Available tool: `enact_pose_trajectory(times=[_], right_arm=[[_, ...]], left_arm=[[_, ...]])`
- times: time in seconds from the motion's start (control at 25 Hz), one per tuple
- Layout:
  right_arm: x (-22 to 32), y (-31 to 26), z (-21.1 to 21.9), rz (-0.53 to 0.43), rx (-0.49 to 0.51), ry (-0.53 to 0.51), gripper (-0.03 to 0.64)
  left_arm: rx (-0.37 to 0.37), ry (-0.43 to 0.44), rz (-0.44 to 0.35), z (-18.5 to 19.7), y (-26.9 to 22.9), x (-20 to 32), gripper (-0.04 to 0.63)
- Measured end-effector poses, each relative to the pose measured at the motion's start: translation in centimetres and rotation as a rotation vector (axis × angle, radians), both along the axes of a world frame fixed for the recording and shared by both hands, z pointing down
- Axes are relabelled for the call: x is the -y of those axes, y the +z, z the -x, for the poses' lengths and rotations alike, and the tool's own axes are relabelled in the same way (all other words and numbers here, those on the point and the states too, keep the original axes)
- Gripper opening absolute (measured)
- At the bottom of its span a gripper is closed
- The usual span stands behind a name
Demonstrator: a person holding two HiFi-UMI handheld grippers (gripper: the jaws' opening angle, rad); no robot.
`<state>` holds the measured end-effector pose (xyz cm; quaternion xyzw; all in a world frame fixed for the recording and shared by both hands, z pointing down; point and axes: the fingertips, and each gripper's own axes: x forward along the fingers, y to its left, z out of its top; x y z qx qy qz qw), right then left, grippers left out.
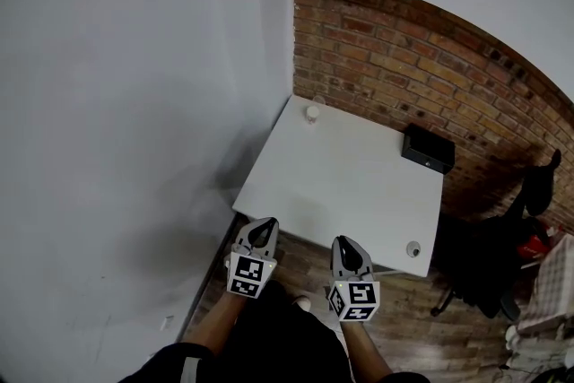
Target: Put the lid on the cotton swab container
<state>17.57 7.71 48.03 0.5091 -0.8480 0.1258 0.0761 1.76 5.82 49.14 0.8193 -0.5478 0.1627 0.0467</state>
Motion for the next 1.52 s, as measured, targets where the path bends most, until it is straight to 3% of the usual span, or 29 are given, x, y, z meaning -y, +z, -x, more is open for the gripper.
enact_pose_trajectory(times=[0.52,1.12,1.36,1.52], right_arm=[[5.7,1.0,-1.2,0.021,-0.015,0.038,0.023],[25.1,1.8,2.3,0.052,-0.067,0.06,0.023],[31.3,1.7,4.3,0.061,-0.088,0.037,0.023],[33.6,2.4,5.1,0.116,-0.107,0.025,0.023]], left_arm=[[-0.014,0.053,0.001,-2.2,1.0,8.6,0.015],[-0.039,0.139,0.039,-1.5,4.1,29.0,0.017],[-0.037,0.178,0.07,-0.7,5.3,34.9,0.017],[-0.034,0.186,0.092,-0.5,6.7,37.7,0.018]])
